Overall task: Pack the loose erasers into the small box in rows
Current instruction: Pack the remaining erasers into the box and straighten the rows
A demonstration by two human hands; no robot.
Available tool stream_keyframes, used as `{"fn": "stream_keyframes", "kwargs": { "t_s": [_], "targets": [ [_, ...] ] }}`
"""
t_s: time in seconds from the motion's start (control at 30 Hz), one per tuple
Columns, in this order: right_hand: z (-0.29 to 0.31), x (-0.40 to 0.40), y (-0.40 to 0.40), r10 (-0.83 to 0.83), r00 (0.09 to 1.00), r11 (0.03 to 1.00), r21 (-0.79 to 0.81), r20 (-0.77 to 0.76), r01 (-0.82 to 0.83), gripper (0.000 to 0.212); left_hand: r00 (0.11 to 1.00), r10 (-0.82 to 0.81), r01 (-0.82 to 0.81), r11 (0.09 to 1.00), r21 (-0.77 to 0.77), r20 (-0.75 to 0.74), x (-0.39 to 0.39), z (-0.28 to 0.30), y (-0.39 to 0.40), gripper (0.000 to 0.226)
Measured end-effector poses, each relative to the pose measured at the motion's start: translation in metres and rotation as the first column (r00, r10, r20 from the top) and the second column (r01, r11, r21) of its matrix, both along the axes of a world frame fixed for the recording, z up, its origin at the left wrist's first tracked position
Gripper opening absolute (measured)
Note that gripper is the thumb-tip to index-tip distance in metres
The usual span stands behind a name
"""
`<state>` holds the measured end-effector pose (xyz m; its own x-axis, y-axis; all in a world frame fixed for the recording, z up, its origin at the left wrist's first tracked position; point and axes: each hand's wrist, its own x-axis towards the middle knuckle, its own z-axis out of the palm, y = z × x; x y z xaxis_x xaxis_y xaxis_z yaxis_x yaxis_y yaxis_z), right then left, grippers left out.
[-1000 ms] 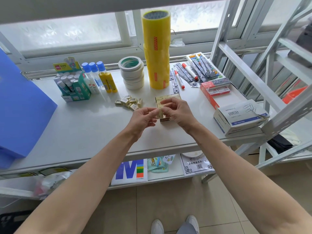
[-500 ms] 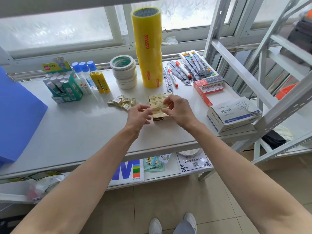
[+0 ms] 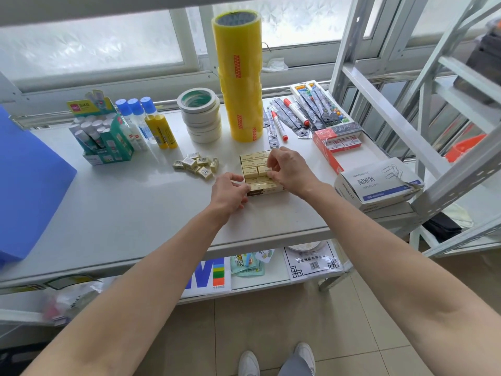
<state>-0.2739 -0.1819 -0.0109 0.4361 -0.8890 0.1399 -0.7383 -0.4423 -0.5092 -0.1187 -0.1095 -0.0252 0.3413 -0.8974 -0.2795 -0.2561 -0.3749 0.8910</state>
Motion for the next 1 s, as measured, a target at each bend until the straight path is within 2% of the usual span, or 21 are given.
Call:
{"fn": "stream_keyframes", "kwargs": {
  "t_s": [0.17, 0.33, 0.4, 0.5, 0.6, 0.67, 0.73, 0.8, 0.9, 1.0],
  "targets": [
    [-0.003, 0.003, 0.001, -0.014, 1.000, 1.000, 0.001, -0.017, 0.014, 0.007, 1.000, -0.010, 0.010, 1.000, 0.005, 0.010, 0.000, -0.002, -0.002, 0.029],
    [0.005, 0.012, 0.009, -0.037, 0.999, 0.993, -0.111, -0.035, 0.033, 0.017, 0.997, -0.069, 0.071, 0.997, -0.043, 0.043, 0.009, 0.000, 0.004, 0.022],
    [0.009, 0.026, 0.015, -0.017, 0.999, 0.988, -0.150, 0.034, 0.022, 0.017, 0.991, -0.046, 0.060, 0.992, -0.113, 0.125, 0.018, 0.001, 0.009, 0.021],
    [0.011, 0.056, 0.025, 0.035, 0.995, 0.991, -0.136, 0.098, -0.022, 0.018, 0.932, 0.089, -0.015, 0.978, -0.209, 0.352, 0.040, -0.003, 0.017, 0.020],
    [0.009, 0.091, 0.033, 0.088, 0.994, 0.995, -0.044, 0.070, -0.085, 0.030, 0.848, 0.214, -0.110, 0.966, -0.234, 0.485, 0.069, -0.009, 0.018, 0.027],
    [0.005, 0.110, 0.035, 0.097, 0.995, 0.995, 0.008, 0.014, -0.097, 0.042, 0.786, 0.237, -0.144, 0.969, -0.203, 0.572, 0.088, -0.012, 0.015, 0.040],
    [0.002, 0.123, 0.034, 0.078, 0.995, 0.997, 0.028, -0.059, -0.076, 0.051, 0.734, 0.175, -0.128, 0.985, -0.120, 0.656, 0.102, -0.011, 0.009, 0.056],
    [0.001, 0.132, 0.028, 0.041, 0.990, 0.998, 0.060, -0.136, -0.033, 0.057, 0.731, 0.090, -0.069, 0.996, -0.059, 0.676, 0.111, -0.009, -0.002, 0.065],
    [-0.004, 0.140, 0.016, 0.037, 0.976, 0.993, 0.120, -0.216, -0.011, 0.066, 0.740, -0.055, 0.060, 0.998, 0.015, 0.670, 0.120, -0.005, -0.025, 0.067],
    [-0.008, 0.145, 0.008, 0.050, 0.972, 0.983, 0.186, -0.231, -0.006, 0.068, 0.705, -0.264, 0.156, 0.963, 0.220, 0.658, 0.124, -0.002, -0.044, 0.069]
  ]
}}
